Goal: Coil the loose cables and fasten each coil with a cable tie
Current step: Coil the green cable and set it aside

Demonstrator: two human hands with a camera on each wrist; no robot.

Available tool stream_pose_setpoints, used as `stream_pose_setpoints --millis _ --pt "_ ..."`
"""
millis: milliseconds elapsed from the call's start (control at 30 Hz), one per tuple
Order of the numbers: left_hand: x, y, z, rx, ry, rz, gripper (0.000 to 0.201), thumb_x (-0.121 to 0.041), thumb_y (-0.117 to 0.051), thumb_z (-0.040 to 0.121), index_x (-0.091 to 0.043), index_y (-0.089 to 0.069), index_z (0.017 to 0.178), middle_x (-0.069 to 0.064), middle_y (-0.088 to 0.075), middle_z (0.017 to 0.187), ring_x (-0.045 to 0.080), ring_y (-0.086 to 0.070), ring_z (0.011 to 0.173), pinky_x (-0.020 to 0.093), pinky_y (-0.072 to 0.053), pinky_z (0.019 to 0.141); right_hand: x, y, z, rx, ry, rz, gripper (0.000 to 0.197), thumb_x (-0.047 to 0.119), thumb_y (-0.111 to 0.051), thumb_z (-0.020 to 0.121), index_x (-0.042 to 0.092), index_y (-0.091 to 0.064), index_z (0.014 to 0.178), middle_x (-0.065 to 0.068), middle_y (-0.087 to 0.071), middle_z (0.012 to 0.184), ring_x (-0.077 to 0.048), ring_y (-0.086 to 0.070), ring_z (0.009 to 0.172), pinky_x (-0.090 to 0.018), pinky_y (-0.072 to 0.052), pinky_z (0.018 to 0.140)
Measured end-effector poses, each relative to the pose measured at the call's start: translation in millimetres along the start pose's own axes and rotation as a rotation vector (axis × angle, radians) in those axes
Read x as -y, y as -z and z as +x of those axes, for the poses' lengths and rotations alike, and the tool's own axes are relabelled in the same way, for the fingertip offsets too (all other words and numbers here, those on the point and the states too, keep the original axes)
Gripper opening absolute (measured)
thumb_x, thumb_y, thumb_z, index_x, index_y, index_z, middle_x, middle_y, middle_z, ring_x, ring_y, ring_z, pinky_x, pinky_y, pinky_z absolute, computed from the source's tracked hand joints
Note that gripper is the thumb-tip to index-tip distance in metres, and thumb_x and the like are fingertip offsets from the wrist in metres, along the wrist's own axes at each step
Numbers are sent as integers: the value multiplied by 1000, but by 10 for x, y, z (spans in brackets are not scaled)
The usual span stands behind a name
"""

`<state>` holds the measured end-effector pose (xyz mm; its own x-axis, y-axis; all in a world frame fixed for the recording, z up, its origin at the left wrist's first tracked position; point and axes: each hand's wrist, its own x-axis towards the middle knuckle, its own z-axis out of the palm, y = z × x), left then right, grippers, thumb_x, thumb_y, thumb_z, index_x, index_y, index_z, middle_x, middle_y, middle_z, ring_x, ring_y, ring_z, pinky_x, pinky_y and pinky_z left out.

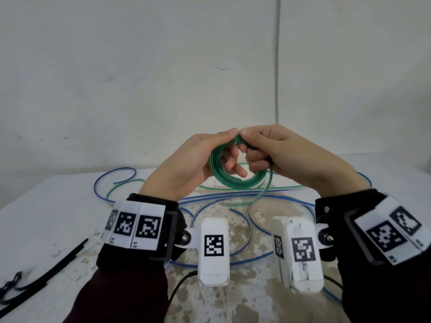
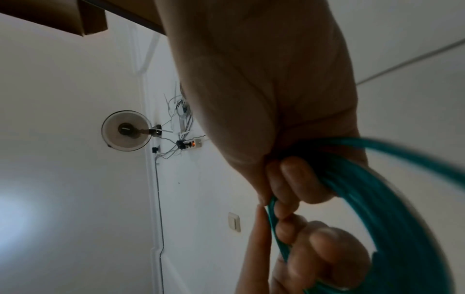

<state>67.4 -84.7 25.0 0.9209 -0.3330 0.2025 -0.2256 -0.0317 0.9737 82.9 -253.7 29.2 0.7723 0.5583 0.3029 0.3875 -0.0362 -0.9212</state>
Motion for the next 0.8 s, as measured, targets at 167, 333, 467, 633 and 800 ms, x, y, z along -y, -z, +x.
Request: stream_pose_setpoints --millis 167,333,467,633,800 --pt "12 -18 -5 -33 -31 -28 33 -27 -40 100 -10 -46 73 -7 -30 51 11 -33 45 28 -40 69 29 -49 2 -91 10 -58 26 19 -33 104 6 -50 88 2 -34 58 -10 -34 52 -17 -37 54" --pt "-9 38 29 -205 -153 -146 33 -27 -39 102 -11 -45 73 -9 -24 51 8 -22 45 26 -27 64 -5 -59 35 -160 15 -59 31 16 -31 104 14 -61 111 -3 -65 83 -15 -63 82 -34 -53 84" --pt "9 48 61 -300 -197 -250 32 -28 -37 102 -12 -44 75 -11 -29 48 7 -24 43 24 -31 65 -28 -19 30 -142 -32 -29 29 16 -35 103 14 -63 111 -4 -72 98 -16 -67 88 -34 -57 84" --pt "56 -26 110 -314 -241 -364 33 -27 -35 103 -12 -43 74 -10 -32 49 7 -24 44 27 -25 64 -52 43 37 -155 -21 125 26 17 -41 101 10 -65 104 -7 -74 94 -18 -70 85 -28 -58 76" --pt "52 -174 114 -176 -213 -437 36 -28 -29 104 -13 -42 74 -3 -28 57 11 -32 48 19 -40 57 -91 113 47 -186 9 279 31 21 -34 103 10 -62 97 1 -67 70 -13 -67 73 -28 -56 79"
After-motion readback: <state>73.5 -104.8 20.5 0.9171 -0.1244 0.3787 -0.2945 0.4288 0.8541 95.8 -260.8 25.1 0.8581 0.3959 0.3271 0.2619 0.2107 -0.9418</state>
